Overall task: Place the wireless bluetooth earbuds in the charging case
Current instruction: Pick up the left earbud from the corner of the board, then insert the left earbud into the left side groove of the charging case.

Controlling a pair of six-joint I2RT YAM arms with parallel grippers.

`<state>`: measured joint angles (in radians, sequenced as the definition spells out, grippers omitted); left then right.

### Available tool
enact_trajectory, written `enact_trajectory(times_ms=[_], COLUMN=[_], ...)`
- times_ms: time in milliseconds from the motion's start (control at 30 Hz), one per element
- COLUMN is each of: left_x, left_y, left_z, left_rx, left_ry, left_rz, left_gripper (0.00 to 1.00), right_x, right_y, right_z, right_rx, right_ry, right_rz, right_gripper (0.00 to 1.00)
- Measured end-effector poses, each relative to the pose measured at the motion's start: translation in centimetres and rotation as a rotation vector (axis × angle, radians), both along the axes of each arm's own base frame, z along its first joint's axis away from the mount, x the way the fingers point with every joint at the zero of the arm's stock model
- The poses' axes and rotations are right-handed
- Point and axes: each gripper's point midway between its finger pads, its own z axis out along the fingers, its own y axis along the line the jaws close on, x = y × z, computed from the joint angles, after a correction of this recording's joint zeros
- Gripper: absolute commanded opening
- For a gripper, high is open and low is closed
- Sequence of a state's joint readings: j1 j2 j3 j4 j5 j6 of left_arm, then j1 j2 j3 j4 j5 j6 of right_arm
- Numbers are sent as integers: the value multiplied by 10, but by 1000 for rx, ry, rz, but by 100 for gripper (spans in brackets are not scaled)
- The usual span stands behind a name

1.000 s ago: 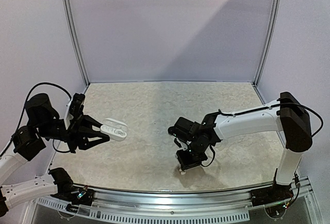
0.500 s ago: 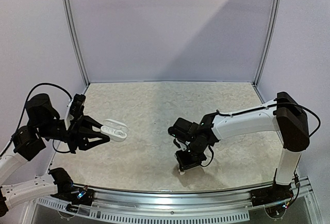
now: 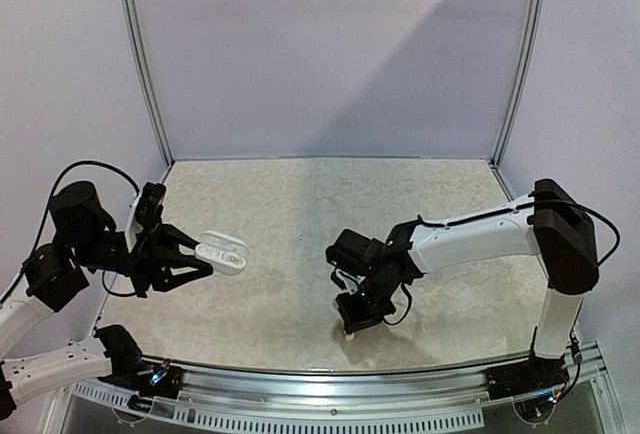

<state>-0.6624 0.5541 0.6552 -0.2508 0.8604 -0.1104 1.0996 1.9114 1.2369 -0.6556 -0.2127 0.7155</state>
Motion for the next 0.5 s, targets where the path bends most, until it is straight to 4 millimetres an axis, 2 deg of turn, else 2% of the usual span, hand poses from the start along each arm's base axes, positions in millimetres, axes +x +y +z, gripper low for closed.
enact_trajectory(times_ms=[267, 400, 500], left_x=[0, -1, -4], left_y=[0, 0, 1], left_z=[0, 0, 0], left_rx=[1, 1, 0], left_ry=[-5, -11, -32], left_rz=[-1, -3, -18], left_gripper=[0, 0, 0], right_x=[-2, -5, -3], right_y=[2, -1, -1], right_z=[3, 5, 19], right_rx=[9, -14, -31], right_ry=[8, 11, -20], right_rz=[-9, -1, 22], right_gripper=[0, 0, 0])
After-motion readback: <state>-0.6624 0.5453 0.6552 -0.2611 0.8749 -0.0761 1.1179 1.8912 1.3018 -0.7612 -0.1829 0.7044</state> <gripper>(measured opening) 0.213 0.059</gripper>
